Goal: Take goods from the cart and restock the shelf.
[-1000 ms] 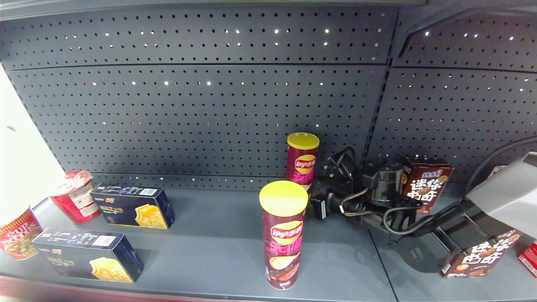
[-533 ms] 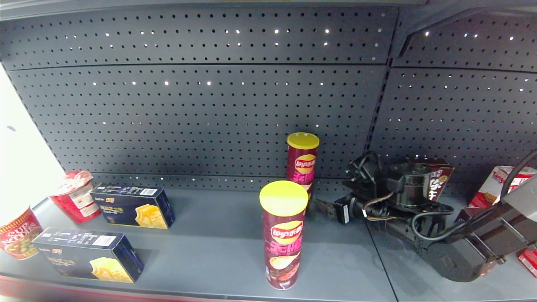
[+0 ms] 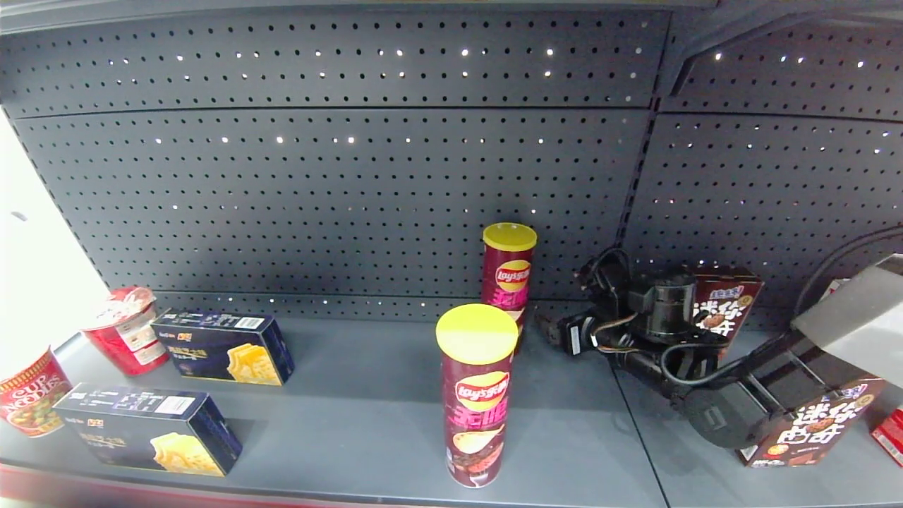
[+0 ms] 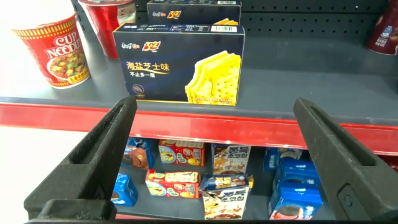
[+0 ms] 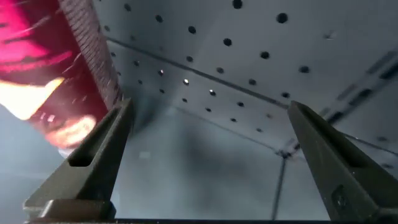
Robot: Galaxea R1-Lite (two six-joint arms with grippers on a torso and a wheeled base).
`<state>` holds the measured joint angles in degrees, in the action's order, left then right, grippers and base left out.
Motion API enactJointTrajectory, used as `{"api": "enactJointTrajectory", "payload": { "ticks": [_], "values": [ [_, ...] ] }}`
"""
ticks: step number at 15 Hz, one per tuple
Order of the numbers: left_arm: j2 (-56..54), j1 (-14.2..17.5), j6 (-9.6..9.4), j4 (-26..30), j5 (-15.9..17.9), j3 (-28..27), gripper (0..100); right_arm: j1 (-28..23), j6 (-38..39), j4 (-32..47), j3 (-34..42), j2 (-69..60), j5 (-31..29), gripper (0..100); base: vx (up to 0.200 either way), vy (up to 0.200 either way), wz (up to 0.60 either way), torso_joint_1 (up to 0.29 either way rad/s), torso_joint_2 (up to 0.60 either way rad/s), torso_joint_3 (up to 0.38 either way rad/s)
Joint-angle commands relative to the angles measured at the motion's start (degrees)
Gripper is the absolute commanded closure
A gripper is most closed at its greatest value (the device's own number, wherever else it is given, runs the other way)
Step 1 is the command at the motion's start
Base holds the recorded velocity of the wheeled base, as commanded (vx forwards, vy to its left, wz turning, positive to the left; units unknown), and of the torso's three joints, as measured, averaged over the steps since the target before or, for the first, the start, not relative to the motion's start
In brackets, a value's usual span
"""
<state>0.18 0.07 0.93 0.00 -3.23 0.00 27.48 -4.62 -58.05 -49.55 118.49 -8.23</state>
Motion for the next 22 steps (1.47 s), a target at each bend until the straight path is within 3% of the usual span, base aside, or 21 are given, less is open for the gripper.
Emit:
{"api": "enactJointTrajectory", "payload": {
  "ticks": [1,16,22],
  "values": [
    [0.08,0.01,0.04,0.00,-0.02,0.00,0,0.30,0.40,-0.04,-1.77,2.62,-0.03,0,0.000,0.000,0.00,0.000,0.00,0.000],
    [0.08,0.01,0.04,0.00,-0.02,0.00,0,2.41,0.58,-0.13,-5.55,5.35,0.41,0,0.000,0.000,0.00,0.000,0.00,0.000],
    [0.08,0.01,0.04,0.00,-0.02,0.00,0,1.79,-0.04,0.40,-3.53,-3.62,0.67,0,0.000,0.000,0.00,0.000,0.00,0.000]
  ]
}}
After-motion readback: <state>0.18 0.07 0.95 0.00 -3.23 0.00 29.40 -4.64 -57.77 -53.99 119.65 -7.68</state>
